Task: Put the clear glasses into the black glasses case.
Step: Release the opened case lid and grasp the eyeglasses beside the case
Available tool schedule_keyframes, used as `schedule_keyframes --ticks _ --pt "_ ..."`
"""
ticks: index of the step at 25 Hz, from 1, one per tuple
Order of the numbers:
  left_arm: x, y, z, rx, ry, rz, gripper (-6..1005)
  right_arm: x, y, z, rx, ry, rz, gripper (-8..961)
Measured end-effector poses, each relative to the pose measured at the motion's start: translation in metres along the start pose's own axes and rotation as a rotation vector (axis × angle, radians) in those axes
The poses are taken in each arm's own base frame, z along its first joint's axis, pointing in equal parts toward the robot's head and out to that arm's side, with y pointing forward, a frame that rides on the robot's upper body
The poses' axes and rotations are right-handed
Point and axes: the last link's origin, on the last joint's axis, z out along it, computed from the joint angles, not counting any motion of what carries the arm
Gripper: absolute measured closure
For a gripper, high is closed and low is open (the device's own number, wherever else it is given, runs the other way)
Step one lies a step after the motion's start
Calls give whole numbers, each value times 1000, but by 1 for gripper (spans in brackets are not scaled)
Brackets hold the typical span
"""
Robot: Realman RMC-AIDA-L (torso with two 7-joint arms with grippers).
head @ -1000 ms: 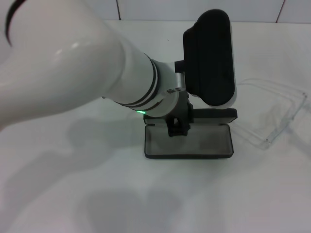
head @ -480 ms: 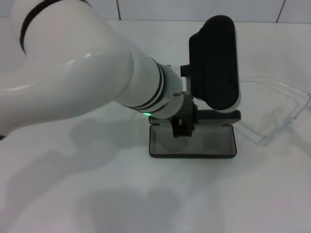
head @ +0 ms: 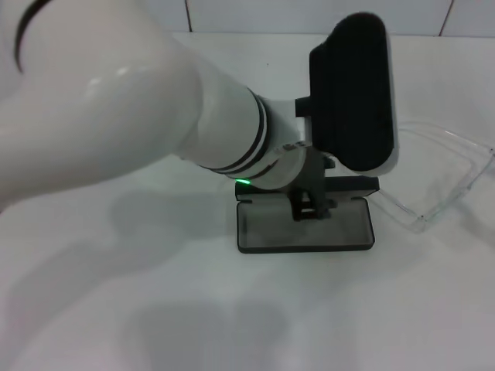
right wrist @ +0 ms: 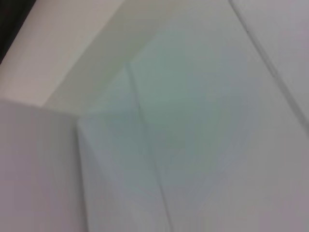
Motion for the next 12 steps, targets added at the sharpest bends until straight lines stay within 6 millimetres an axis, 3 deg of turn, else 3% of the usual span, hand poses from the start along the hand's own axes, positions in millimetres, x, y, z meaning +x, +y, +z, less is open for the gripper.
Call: schedule_keyframes --ticks 4,7,9,12 --pt "6 -2 -17 11 86 -53 517 -5 -14 13 -105 158 -17 163" --pt "9 -6 -33 3 186 -136 516 -17 -31 31 -225 387 -40 165" --pt "9 -8 -42 -1 247 -182 517 -34 -47 52 -312 598 -52 166" --pt "-3 -11 -67 -16 426 -280 517 -42 -54 67 -363 717 -67 169"
